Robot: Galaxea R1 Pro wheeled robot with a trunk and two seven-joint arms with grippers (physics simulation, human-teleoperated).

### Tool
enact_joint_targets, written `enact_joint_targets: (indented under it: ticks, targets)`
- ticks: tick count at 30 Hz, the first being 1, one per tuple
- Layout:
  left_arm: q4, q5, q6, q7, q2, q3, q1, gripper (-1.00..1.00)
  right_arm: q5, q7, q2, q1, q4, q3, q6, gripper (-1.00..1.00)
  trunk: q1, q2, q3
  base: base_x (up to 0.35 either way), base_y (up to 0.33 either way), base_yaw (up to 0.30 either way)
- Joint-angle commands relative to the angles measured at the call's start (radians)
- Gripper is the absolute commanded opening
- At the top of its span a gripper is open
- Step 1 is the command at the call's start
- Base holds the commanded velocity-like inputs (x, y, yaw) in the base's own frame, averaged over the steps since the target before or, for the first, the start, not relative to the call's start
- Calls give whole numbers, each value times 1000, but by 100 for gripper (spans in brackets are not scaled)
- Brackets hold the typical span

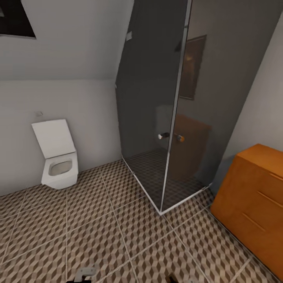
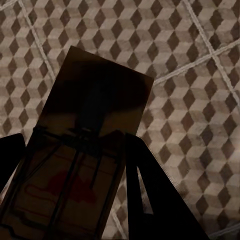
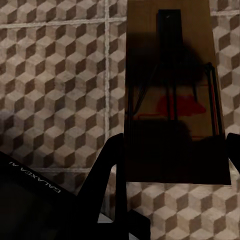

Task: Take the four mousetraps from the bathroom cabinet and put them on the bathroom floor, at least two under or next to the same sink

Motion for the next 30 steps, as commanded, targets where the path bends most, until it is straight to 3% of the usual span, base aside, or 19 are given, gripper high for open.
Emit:
enact_joint_targets:
  ticks: [1, 24, 30]
  targets:
    - [-1, 8, -2, 2, 0, -9, 0, -100, -2, 4, 0, -1, 4, 1, -5, -100, 0, -1, -1, 0, 0, 292]
    - [4, 13, -4, -2, 3, -7, 0, -100, -2, 4, 1, 7, 3, 1, -7, -100, 0, -1, -1, 0, 0, 292]
    - [43, 12, -4, -2, 2, -8, -1, -100, -1, 3, 1, 7, 2, 1, -7, -100, 0, -1, -1, 0, 0, 292]
